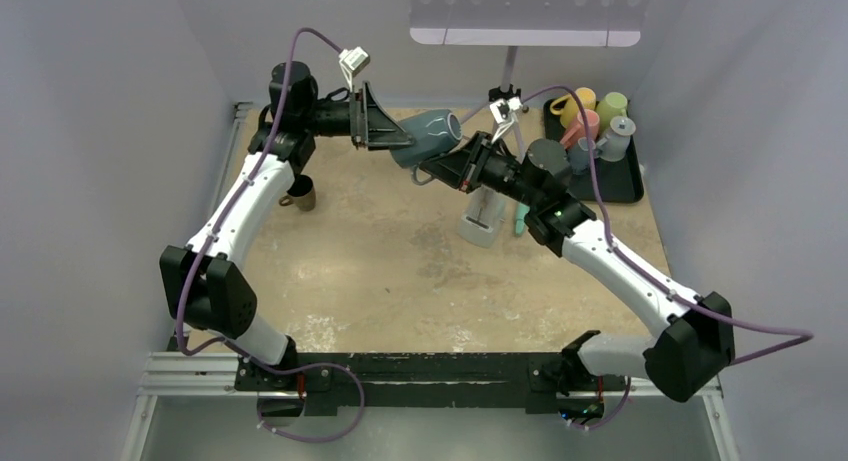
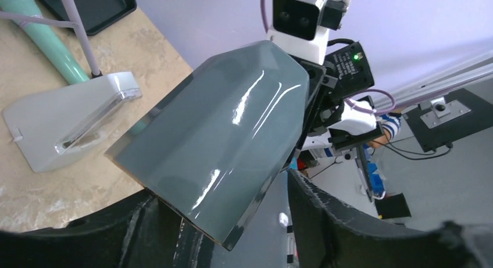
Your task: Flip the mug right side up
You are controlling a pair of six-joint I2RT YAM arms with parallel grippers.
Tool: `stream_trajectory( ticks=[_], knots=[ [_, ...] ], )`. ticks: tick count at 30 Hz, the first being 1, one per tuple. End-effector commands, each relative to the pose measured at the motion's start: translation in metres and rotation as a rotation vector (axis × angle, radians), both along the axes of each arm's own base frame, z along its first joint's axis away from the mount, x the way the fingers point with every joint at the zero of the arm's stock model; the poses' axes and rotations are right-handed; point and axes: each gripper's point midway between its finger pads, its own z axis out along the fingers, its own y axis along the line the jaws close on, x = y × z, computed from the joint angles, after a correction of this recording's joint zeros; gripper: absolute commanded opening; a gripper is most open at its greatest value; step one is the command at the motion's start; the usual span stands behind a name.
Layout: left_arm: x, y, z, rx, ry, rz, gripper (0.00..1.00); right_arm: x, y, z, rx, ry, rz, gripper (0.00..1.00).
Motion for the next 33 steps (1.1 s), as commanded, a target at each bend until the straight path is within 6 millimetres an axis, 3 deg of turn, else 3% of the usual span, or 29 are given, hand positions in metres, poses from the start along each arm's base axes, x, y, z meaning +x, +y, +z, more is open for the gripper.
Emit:
stream_trajectory(
  ticks=[1,4,7,10,11,13,15,17,18,23,28,31,33],
  knots=[
    [-0.021,0.000,0.036,-0.086,-0.079,-0.051,0.62,-0.019,0.008,0.090,0.193,-0.232,0.079,0.00],
    [-0.024,0.000,0.041,-0.106,-0.079,-0.061,0.43,-0.020,0.022,0.085,0.209,-0.220,0.129,0.00],
    [-0.025,0.001,0.045,-0.110,-0.089,-0.064,0.03,-0.015,0.031,0.073,0.202,-0.185,0.146,0.00],
    [-0.022,0.006,0.039,-0.071,-0.076,-0.039,0.00,-0.004,0.033,0.056,0.152,-0.146,0.111,0.00],
    [-0.018,0.011,0.032,-0.038,-0.057,-0.009,0.00,0.000,0.033,0.048,0.118,-0.127,0.091,0.06],
    [-0.009,0.022,0.021,0.062,-0.098,0.069,0.00,0.009,0.031,0.033,0.038,-0.103,0.045,0.35],
    [0.004,0.039,0.003,0.256,-0.196,0.177,0.00,0.016,0.029,0.019,-0.036,-0.077,0.010,0.56],
    [0.017,0.065,-0.010,0.465,-0.298,0.267,0.00,0.023,0.024,0.007,-0.110,-0.065,-0.030,0.76],
    [0.024,0.080,-0.016,0.563,-0.338,0.304,0.00,0.025,0.021,0.003,-0.140,-0.061,-0.046,0.78],
    [0.051,0.167,-0.046,0.969,-0.423,0.388,0.00,0.033,0.005,-0.008,-0.271,-0.067,-0.127,0.81],
    [0.080,0.274,-0.107,1.352,-0.304,0.370,0.00,0.037,-0.006,-0.017,-0.359,-0.074,-0.164,0.81],
    [0.087,0.321,-0.145,1.481,-0.179,0.324,0.00,0.041,-0.009,-0.022,-0.396,-0.071,-0.179,0.81],
    [0.093,0.343,-0.167,1.523,-0.115,0.300,0.00,0.042,-0.009,-0.024,-0.405,-0.067,-0.181,0.81]
  ],
)
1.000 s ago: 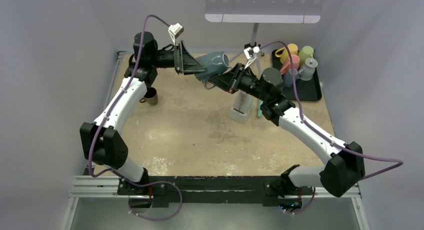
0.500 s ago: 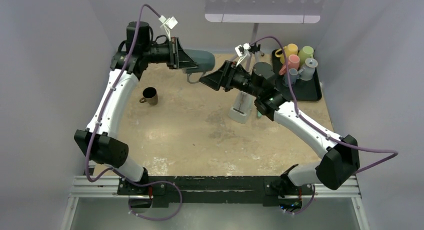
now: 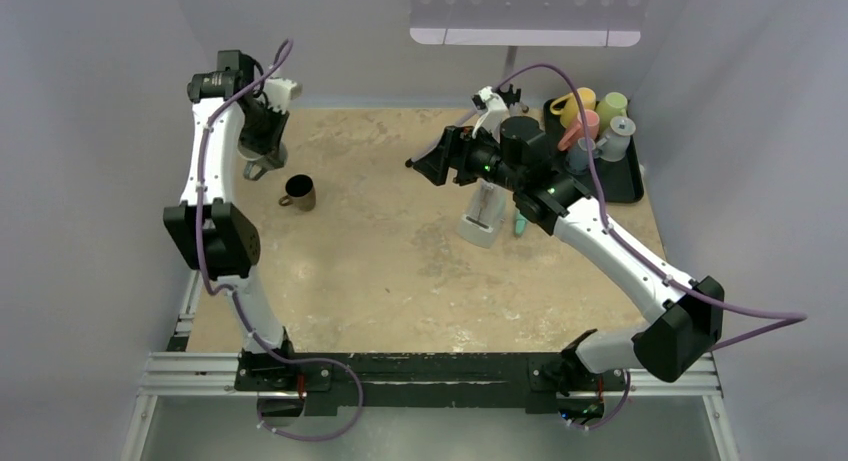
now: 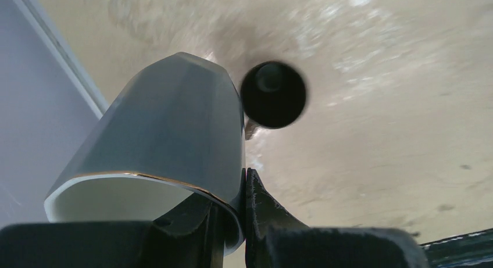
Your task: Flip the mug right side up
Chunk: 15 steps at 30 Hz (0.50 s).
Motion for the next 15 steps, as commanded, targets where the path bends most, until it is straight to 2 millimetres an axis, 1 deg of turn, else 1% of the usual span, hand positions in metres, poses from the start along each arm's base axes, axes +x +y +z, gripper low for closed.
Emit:
stream_trajectory(
  ticks=[1,2,5,7,9,13,15],
  knots=[
    [0.002,0.074,-0.036,0.225,0.134,0.004,0.00,0.005,-0.010,0.020,-0.044,-0.068,-0.034,0.81],
    [0.005,0.086,-0.045,0.238,0.149,0.028,0.00,0.006,-0.009,0.019,-0.050,-0.066,-0.033,0.81],
    [0.011,0.098,-0.072,0.235,0.192,0.040,0.00,0.007,-0.009,0.016,-0.064,-0.060,-0.033,0.81],
    [0.013,0.101,-0.088,0.220,0.222,0.041,0.00,0.007,-0.010,0.016,-0.064,-0.062,-0.034,0.81],
    [0.013,0.097,-0.101,0.171,0.245,0.021,0.00,0.007,-0.010,0.016,-0.065,-0.062,-0.036,0.81],
    [0.010,0.083,-0.118,0.091,0.275,-0.014,0.00,0.006,-0.011,0.017,-0.068,-0.066,-0.034,0.81],
    [0.009,0.082,-0.128,0.080,0.294,-0.018,0.00,0.006,-0.012,0.018,-0.070,-0.067,-0.040,0.81]
  ],
)
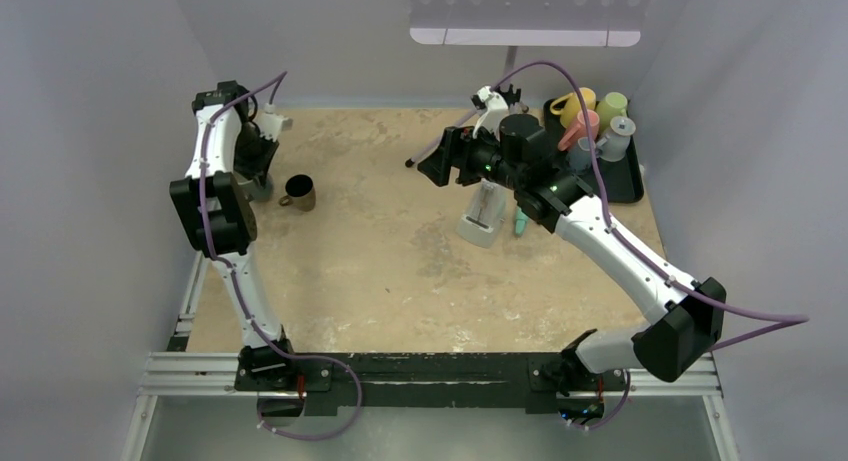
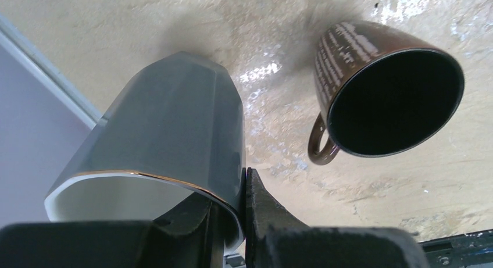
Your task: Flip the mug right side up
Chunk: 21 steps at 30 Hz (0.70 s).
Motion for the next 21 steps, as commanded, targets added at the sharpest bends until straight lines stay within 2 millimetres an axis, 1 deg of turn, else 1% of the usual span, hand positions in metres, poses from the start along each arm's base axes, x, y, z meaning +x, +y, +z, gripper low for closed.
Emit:
stream_trajectory(
  ticks=[1,4,6,8,11,13,16,18,21],
  knots=[
    [0.005,-0.007,-0.008,-0.041,-0.017,-0.043,0.00,0.005,-0.003,0.022,0.008,-0.060,-0.021,0.82],
    [-0.001,-0.004,-0.021,-0.030,0.019,-0.047,0.01,0.014,-0.016,0.017,-0.023,-0.023,-0.112,0.82],
    [-0.002,-0.005,-0.023,-0.030,0.017,-0.051,0.06,0.022,-0.031,0.009,-0.065,0.013,-0.205,0.82],
    [0.000,-0.004,-0.022,-0.026,0.000,-0.053,0.12,0.032,-0.056,0.000,-0.110,0.038,-0.322,0.82],
    [0.003,-0.004,-0.015,-0.020,-0.018,-0.053,0.28,0.041,-0.092,-0.003,-0.127,0.058,-0.436,0.81],
    [0.004,-0.004,-0.007,-0.019,-0.034,-0.047,0.39,0.046,-0.124,-0.002,-0.127,0.056,-0.527,0.81],
    [0.009,-0.007,0.017,-0.023,-0.102,-0.035,0.51,0.048,-0.179,-0.007,-0.174,0.042,-0.703,0.80],
    [0.011,-0.011,0.036,-0.037,-0.160,-0.033,0.58,0.047,-0.214,-0.015,-0.219,0.042,-0.794,0.80],
    [0.011,-0.024,0.068,-0.079,-0.248,-0.035,0.64,0.053,-0.259,-0.030,-0.279,0.044,-0.863,0.79]
  ],
)
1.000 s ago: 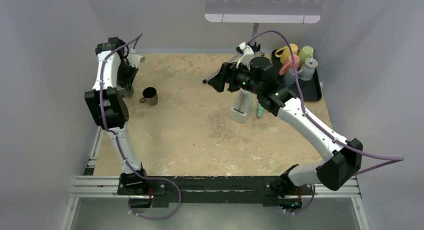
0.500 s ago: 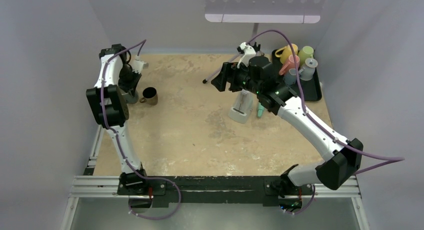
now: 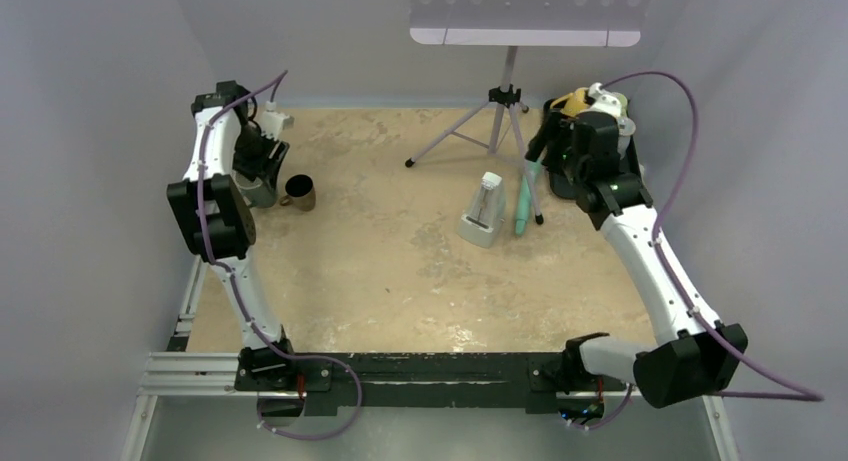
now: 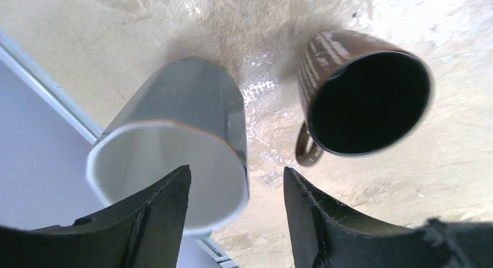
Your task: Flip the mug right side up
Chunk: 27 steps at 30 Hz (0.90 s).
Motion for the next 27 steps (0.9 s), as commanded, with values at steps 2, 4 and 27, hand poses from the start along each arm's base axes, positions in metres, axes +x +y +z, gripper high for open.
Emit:
stream_trajectory(
  ticks=[2,4,27],
  knots=[
    [0.007,-0.026,0.102,-0.083,-0.289,-0.007,0.66,0.007,-0.084,-0.011,-0.140,-0.008,-0.161,0.79],
    [0.001,-0.040,0.117,-0.131,-0.319,-0.018,0.67,0.018,-0.109,-0.016,-0.162,0.004,-0.167,0.79],
    [-0.038,-0.074,0.123,-0.182,-0.291,-0.007,0.69,0.199,-0.194,-0.103,0.080,0.039,0.154,0.84]
  ],
)
